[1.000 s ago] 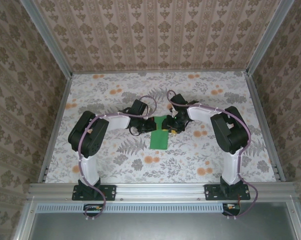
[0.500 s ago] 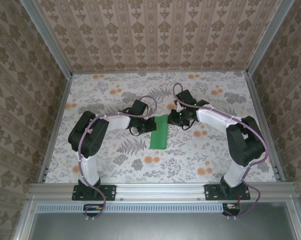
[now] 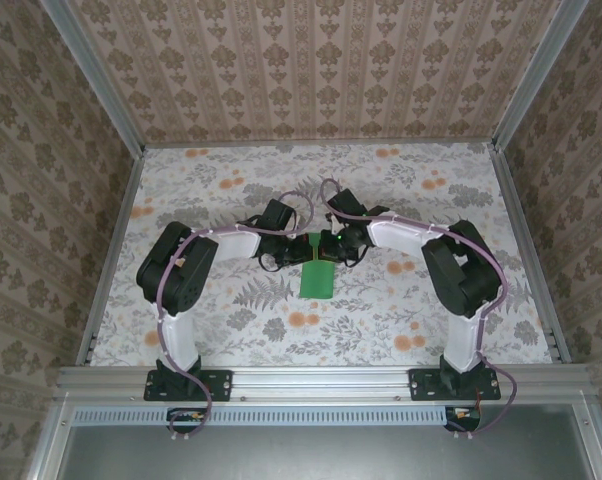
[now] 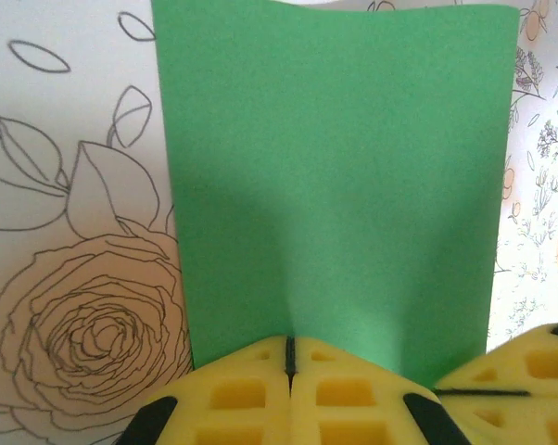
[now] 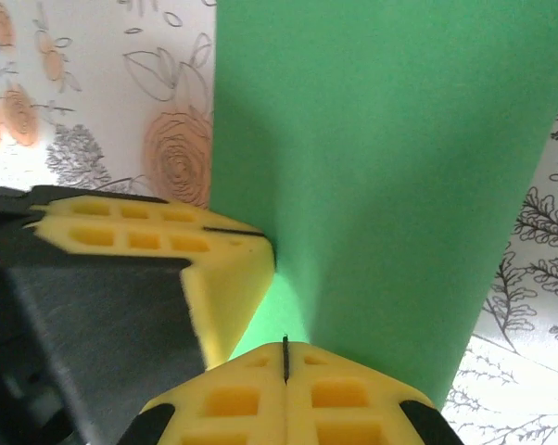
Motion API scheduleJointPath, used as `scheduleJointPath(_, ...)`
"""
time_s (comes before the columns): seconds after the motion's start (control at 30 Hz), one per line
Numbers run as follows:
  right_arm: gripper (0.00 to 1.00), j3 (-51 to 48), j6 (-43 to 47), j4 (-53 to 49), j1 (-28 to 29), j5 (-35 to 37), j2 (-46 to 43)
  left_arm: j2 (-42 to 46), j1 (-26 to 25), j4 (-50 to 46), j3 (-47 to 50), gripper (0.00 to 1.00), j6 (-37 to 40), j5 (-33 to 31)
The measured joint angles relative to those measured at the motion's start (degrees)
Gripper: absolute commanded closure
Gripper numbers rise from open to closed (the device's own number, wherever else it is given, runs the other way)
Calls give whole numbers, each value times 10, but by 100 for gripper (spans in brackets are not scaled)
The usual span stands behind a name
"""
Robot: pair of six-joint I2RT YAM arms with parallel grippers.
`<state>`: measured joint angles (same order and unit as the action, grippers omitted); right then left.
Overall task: Fold a paper plane with a square sheet of paper (pick it up from the middle)
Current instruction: Fold the square sheet of paper in half at the center of the table.
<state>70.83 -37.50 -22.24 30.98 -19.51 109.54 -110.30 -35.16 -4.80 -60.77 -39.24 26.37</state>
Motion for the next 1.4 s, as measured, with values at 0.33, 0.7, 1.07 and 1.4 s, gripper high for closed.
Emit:
scheduleJointPath(0.33, 95, 2, 0, -6, -5, 11, 32, -2, 0, -1, 0, 100, -15, 0)
scheduleJointPath(0.7, 100, -131, 27, 96, -74, -44, -35, -8, 0, 6, -3, 100, -21, 7)
scheduleJointPath(1.07, 100, -161, 31, 108, -105, -58, -91, -10, 0, 4, -7, 100, -21, 9)
scheduleJointPath(1.4, 100, -85, 33, 144, -69, -101, -8, -11, 0, 0, -10, 100, -21, 11)
